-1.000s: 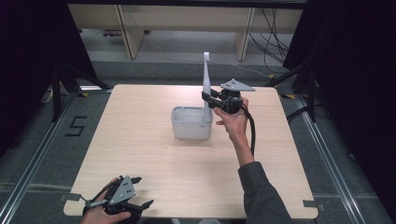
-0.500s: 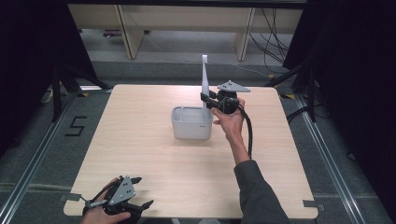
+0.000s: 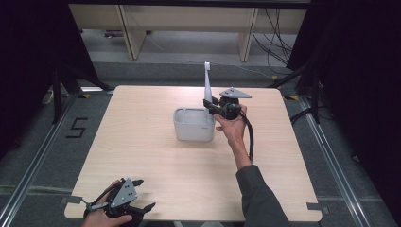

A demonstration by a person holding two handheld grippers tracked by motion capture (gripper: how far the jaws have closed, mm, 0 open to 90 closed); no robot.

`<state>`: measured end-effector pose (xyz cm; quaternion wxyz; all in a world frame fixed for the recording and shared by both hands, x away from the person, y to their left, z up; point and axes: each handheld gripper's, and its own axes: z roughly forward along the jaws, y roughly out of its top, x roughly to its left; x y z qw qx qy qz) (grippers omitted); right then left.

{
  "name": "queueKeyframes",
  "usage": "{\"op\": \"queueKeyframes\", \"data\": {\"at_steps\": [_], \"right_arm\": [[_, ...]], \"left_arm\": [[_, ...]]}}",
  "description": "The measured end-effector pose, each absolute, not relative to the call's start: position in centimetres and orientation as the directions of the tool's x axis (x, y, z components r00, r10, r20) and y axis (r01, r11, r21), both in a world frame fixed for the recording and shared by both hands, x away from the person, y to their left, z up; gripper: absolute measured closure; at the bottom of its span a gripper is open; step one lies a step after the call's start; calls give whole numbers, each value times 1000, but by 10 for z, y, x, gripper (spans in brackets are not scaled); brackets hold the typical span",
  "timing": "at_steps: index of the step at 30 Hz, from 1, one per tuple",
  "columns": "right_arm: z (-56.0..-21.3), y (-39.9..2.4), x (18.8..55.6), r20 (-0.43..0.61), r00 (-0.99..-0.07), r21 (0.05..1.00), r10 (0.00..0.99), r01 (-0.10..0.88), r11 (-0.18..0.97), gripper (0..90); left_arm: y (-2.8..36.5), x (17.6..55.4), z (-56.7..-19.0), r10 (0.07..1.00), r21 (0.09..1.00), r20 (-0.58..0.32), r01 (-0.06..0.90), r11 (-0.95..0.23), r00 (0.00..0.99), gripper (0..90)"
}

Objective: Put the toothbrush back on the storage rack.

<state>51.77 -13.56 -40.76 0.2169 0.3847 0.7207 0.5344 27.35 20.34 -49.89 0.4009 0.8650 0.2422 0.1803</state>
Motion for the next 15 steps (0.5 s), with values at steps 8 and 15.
{"op": "queueKeyframes", "data": {"at_steps": [8,15], "right_arm": [[-417,-137,517,117,-607,931,786,343,127,664],[-424,-137,515,132,-607,925,784,359,122,664]], "left_arm": [[204,274,-499,561,774,118,278,-568,819,148],[203,274,-500,564,779,112,280,-561,818,148]]}}
